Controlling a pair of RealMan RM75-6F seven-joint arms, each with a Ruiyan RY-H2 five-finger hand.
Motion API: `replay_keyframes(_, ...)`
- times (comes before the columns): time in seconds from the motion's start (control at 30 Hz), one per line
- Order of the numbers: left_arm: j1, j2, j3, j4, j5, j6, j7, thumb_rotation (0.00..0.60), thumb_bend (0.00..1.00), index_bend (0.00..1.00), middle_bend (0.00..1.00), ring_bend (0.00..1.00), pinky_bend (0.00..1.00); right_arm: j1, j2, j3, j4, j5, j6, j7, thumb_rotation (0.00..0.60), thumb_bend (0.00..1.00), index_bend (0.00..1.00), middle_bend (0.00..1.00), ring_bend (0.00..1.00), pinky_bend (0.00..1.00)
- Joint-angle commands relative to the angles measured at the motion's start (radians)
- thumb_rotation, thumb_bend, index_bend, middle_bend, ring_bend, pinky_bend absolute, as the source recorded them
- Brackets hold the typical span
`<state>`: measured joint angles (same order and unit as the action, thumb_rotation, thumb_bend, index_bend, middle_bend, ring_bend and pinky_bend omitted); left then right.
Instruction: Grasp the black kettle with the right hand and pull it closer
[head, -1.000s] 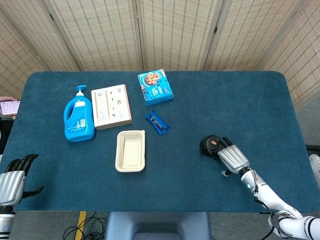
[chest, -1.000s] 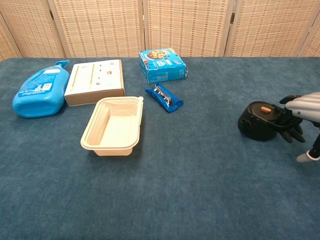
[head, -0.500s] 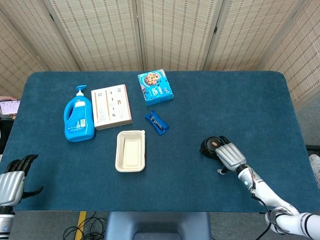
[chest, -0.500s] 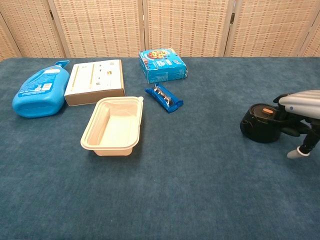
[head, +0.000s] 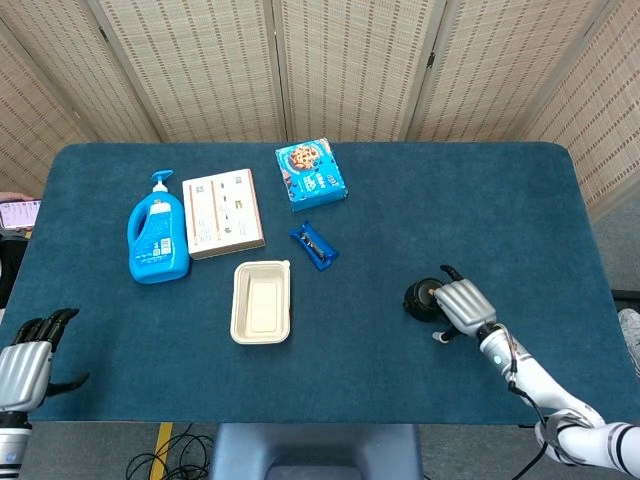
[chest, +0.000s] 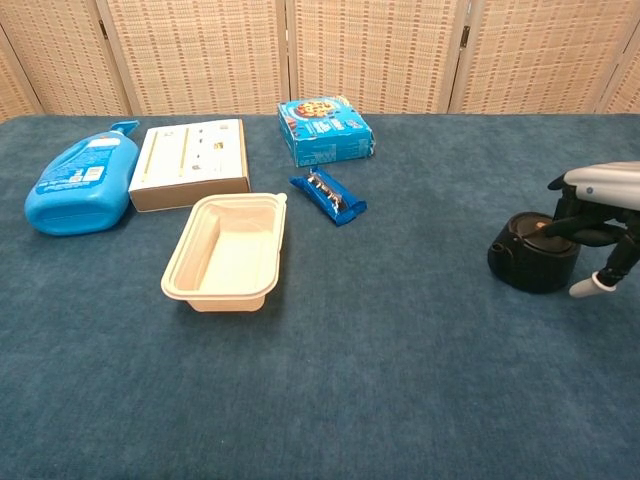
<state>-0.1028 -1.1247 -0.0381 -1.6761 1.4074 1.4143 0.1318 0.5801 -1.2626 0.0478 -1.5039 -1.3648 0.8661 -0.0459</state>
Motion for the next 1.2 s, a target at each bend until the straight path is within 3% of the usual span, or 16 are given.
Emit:
replay_keyframes(0.03, -0.001, 0.002, -0.002, -0.003, 0.001, 0.001, 0.002, 0.6, 0.11, 0.16, 0.17, 0.22, 0.17, -0.005, 0.011, 0.002, -0.005, -0.01, 0.015, 0.012, 0.6, 0.0, 0.94, 0.97, 0.86, 0.08)
replay_keyframes(0.73, 0.001, 0.011, 0.001, -0.024, 0.012, 0.01, 0.009, 0.6, 0.11, 0.16, 0.17, 0.22, 0.17, -0.041, 0.125, -0.013, -0.141, -0.07, 0.09, 0.06, 0.6, 0.0, 0.96, 0.97, 0.86, 0.08)
replay_keyframes(0.87, -0.001, 0.012, 0.0, -0.026, 0.012, 0.01, 0.01, 0.6, 0.11, 0.16, 0.17, 0.22, 0.17, -0.049, 0.139, -0.014, -0.16, -0.079, 0.109, 0.06, 0.599, 0.0, 0.97, 0.97, 0.86, 0.04)
replay_keyframes(1.2, -0.005, 0.013, 0.002, -0.031, 0.018, 0.005, 0.008, 0.577, 0.11, 0.16, 0.17, 0.22, 0.17, -0.061, 0.184, -0.021, -0.231, -0.037, 0.096, 0.019, 0.463, 0.0, 0.97, 0.97, 0.86, 0.0)
